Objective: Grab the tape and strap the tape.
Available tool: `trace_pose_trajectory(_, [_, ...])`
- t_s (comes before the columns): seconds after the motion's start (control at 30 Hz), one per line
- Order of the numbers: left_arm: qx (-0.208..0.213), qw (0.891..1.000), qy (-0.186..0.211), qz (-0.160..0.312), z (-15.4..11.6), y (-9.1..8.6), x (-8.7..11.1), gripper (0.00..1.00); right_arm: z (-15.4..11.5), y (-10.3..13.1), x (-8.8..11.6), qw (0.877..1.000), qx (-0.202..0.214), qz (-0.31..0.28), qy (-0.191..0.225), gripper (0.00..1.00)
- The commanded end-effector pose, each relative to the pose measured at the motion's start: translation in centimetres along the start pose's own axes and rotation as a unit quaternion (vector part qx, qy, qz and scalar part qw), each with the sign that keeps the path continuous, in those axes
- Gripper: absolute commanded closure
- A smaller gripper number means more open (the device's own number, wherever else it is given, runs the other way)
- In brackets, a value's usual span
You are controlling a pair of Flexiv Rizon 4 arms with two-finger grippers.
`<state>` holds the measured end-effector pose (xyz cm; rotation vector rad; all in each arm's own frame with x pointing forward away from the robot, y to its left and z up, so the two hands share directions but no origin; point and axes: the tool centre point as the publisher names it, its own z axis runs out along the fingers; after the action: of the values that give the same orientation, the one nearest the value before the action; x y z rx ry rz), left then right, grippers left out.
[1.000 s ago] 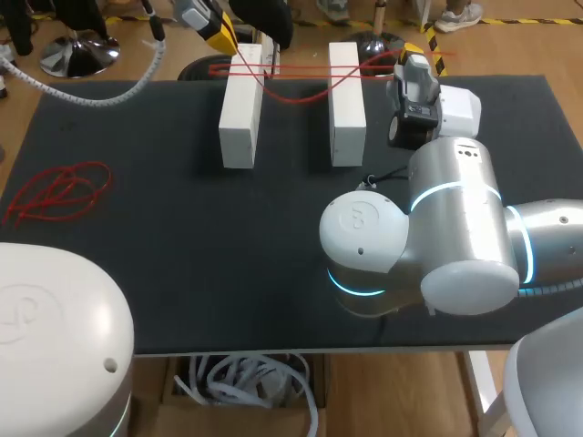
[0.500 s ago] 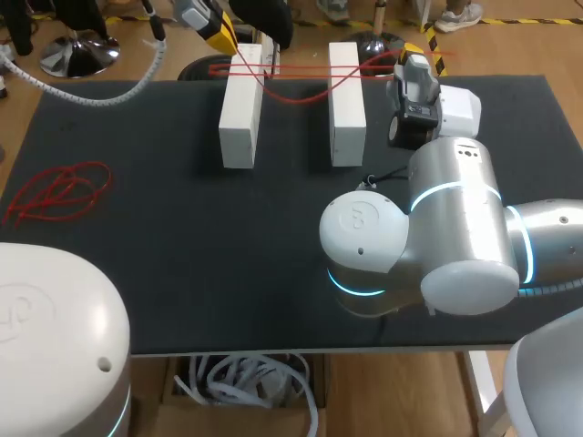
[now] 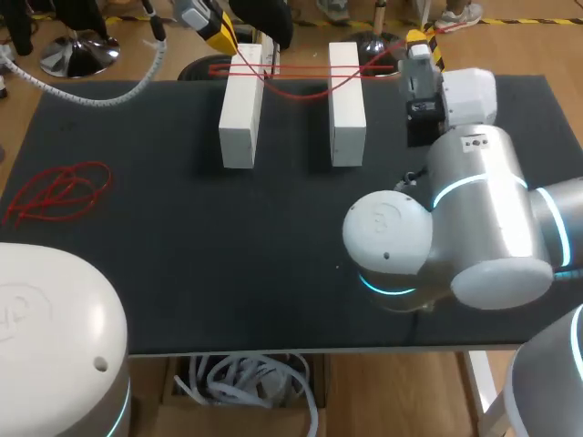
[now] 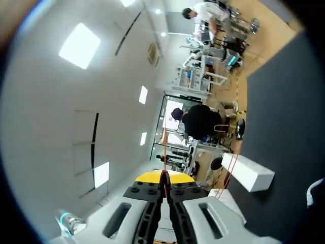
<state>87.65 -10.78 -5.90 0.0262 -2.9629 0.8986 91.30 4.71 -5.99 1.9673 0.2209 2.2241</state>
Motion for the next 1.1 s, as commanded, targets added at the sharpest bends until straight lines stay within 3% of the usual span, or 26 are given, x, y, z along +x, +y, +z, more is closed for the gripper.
trace_pose_trajectory(0.03, [-0.002,1.000,0.000,-0.001,-0.1,0.0,0.0,1.00,-0.1,2.7,1.0,0.928,0.144,-0.341,0.034,1.00])
trace_pose_trajectory(0.17, [-0.002,1.000,0.000,-0.001,-0.1,0.0,0.0,1.00,-0.5,2.5,1.2,0.874,0.186,-0.445,0.051,1.00])
trace_pose_trajectory(0.2, [-0.002,1.000,0.000,-0.001,-0.1,0.0,0.0,1.00,-0.6,2.4,1.3,0.868,0.188,-0.456,0.053,1.00])
trace_pose_trajectory(0.33, [-0.002,1.000,0.000,-0.001,-0.1,0.0,0.0,1.00,-0.4,1.8,1.6,0.804,0.221,-0.548,0.073,1.00])
trace_pose_trajectory(0.43, [-0.002,1.000,0.000,-0.001,-0.1,0.0,0.0,1.00,-0.1,1.5,1.5,0.768,0.230,-0.591,0.086,1.00])
trace_pose_trajectory(0.47, [-0.002,1.000,0.000,-0.001,-0.1,0.0,0.0,1.00,0.1,1.5,1.5,0.762,0.229,-0.599,0.092,1.00])
trace_pose_trajectory(1.1, [-0.002,1.000,0.000,-0.001,-0.1,0.0,0.0,1.00,0.1,1.5,1.5,0.762,0.229,-0.599,0.092,1.00])
